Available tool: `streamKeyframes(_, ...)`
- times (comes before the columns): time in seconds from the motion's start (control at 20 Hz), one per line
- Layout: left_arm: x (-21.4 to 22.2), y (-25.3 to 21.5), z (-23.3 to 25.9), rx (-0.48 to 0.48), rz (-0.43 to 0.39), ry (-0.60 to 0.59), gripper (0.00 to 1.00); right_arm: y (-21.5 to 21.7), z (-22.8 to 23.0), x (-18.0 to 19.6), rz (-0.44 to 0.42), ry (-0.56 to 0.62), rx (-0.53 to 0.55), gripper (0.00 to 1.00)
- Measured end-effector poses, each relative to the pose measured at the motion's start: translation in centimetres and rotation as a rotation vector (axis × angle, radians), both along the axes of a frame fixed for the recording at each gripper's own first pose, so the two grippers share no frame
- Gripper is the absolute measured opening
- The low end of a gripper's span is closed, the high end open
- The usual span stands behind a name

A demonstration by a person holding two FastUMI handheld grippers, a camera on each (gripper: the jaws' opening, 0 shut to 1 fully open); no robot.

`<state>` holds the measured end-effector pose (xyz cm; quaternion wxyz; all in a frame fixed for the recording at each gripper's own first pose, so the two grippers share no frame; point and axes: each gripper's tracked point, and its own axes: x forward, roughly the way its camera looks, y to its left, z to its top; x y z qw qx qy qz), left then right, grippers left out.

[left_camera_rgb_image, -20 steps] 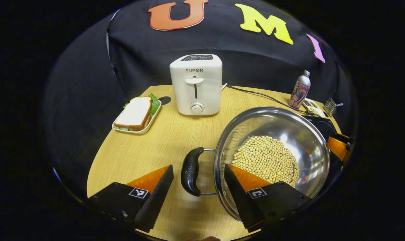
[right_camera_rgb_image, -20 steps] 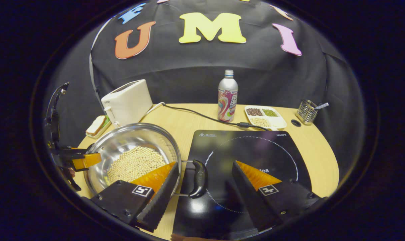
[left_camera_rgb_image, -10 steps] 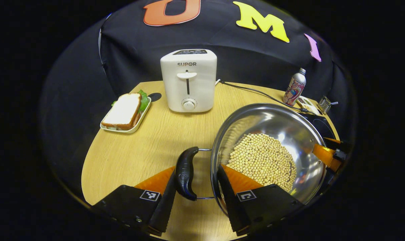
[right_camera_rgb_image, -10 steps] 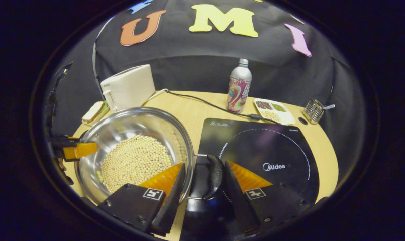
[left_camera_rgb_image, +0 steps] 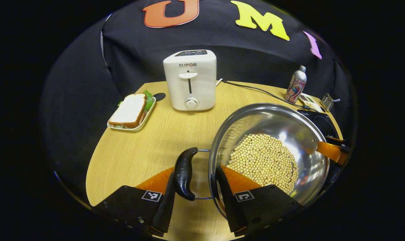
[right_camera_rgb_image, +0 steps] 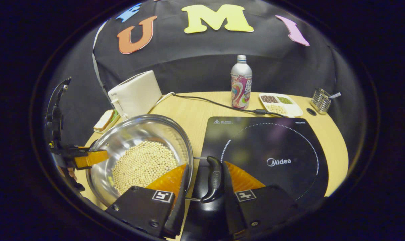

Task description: First push the handle of the pot to place it horizontally, then grasp the pot with both hands and set it on the induction cooktop.

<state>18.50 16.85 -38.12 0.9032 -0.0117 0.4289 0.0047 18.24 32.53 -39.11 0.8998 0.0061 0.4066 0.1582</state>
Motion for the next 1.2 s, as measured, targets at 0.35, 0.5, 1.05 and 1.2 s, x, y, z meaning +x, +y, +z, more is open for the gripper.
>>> streamKeyframes(0.35,-1.4,0.3,5.1,0.036,0.018,-0.067,0.64,-0.4,4.1,-1.3,0.028,0.004,0.073,0.48)
streamKeyframes(0.5,-1.8,0.0,7.8,0.017,0.046,-0.080,0.64,-0.8,7.1,-1.2,0.066,-0.024,0.060,0.51)
streamKeyframes(1.05,-1.6,-5.6,16.4,-0.046,0.022,-0.150,0.64,-6.5,18.8,0.9,0.112,-0.144,0.014,0.48)
streamKeyframes(1.2,-1.5,-7.7,18.1,-0.037,0.002,-0.163,0.64,-8.7,20.0,1.6,0.104,-0.142,0.017,0.48)
